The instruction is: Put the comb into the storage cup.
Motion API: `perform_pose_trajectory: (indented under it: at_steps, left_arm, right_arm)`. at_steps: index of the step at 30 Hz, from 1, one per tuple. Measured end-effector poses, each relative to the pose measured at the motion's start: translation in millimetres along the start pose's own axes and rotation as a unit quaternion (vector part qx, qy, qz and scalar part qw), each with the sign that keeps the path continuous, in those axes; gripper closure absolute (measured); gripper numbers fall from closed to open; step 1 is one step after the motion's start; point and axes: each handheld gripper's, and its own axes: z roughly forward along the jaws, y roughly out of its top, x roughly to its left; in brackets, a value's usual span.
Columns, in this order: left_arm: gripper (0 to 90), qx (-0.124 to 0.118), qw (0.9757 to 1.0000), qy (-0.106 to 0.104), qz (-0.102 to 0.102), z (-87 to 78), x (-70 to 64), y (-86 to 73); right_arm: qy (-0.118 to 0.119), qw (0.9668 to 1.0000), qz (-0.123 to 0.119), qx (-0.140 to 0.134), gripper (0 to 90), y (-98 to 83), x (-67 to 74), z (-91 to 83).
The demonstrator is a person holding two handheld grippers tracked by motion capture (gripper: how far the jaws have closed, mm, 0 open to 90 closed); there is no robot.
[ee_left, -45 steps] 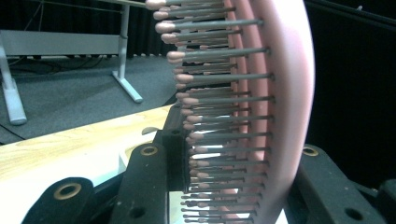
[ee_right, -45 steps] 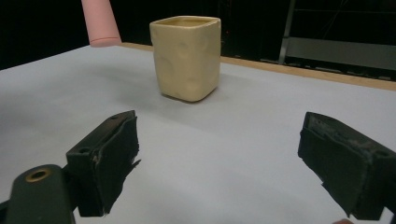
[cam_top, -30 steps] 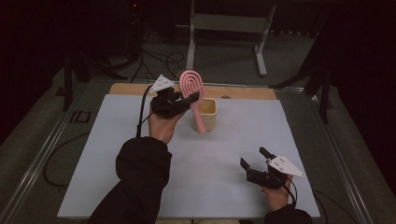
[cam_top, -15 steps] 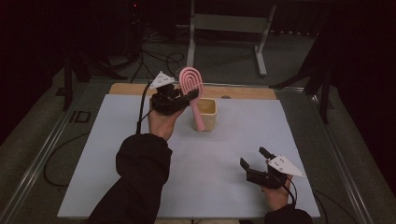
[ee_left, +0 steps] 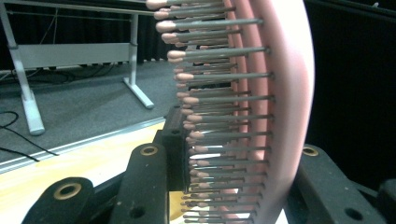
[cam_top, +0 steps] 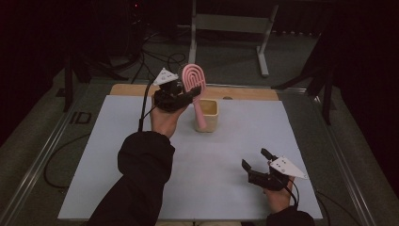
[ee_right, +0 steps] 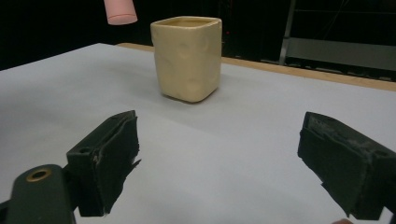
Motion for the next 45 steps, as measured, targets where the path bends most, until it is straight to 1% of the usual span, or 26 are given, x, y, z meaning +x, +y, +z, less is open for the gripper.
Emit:
perform_pose_trajectory:
  at_steps: [8,22,45]
  left_arm:
    - [64.5,0.002,1.0,0.007,0.001,3.0,2.1,2.4]
    - [64.5,0.0,0.9999,0.013,0.001,9.1,3.1,6.8]
    - [64.5,-0.004,0.9997,0.022,-0.011,17.5,8.3,7.3]
  right_arm:
    - [-0.002,1.0,-0.001,-0.001,12.2,0.2,-0.1,-0.3]
    - [-0.003,1.0,0.002,-0.002,12.3,0.4,-0.3,-0.6]
    - [-0.002,1.0,0.002,-0.004,12.3,0.4,-0.8,-0.9]
